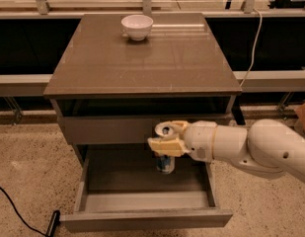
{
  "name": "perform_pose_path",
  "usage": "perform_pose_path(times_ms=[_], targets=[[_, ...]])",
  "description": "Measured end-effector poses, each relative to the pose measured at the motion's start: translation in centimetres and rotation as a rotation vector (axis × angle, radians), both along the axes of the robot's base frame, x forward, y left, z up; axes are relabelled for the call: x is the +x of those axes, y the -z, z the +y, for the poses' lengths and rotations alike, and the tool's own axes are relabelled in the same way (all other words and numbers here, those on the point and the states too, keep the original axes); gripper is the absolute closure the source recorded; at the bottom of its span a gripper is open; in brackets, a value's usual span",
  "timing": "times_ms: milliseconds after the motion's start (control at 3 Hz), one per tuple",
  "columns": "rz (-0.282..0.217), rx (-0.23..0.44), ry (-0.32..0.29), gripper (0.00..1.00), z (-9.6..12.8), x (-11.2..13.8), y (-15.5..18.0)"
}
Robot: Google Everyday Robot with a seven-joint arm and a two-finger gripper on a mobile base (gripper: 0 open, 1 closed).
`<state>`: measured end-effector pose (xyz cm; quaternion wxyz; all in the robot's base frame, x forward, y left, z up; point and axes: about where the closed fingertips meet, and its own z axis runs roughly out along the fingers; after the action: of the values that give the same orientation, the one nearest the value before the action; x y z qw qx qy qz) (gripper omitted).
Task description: Place redbull can into middle drawer
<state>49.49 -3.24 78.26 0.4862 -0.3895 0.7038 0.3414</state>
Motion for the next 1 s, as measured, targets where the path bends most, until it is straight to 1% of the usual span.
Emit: perform_pose_path(times_ms=[333,667,1000], targets=[[0.063,0.053,-0.014,1.0,-1.2,-0.6,6.5],[0.114,0.13,-0.062,1.0,-1.9,-1.3,12.8],[0.112,0.181,-0.099,1.0,-1.9,-1.1,15.9]])
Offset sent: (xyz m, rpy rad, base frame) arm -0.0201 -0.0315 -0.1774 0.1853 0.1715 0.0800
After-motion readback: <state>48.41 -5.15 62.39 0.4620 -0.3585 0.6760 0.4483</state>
